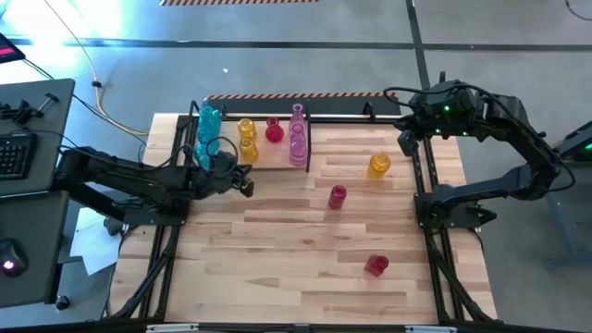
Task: Sort vases onto shelf
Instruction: Put the bottom yellow vase on the shelf aligned with the other yellow vase
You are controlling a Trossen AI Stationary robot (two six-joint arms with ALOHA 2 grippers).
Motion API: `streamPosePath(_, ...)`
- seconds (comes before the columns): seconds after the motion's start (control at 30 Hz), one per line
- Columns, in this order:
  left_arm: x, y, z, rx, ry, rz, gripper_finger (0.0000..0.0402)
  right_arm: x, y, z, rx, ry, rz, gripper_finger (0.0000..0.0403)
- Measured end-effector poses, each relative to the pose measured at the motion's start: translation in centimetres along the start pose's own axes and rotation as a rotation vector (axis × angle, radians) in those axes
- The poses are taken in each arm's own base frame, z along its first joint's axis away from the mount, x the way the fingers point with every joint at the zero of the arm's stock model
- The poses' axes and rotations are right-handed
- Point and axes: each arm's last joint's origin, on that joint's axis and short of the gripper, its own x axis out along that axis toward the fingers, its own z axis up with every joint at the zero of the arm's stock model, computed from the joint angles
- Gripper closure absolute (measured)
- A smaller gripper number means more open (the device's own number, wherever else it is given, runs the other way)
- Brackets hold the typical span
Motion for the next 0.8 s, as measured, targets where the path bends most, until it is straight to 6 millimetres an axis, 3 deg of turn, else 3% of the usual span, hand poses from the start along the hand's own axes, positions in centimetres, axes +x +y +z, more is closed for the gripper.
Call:
streamPosePath(0.37, 0.8, 1.5, -1.7, -0.136, -0.017, 0.095, 0.0401, 0.0, 0.0, 0.0, 0.007, 0.0, 0.0, 0.0347)
streamPosePath(0.8, 3.3, 1.4, -1.6, -0.236, -0.042, 0.124, 0.0401, 0.0, 0.0, 0.0, 0.008, -0.001, 0.0, 0.0347)
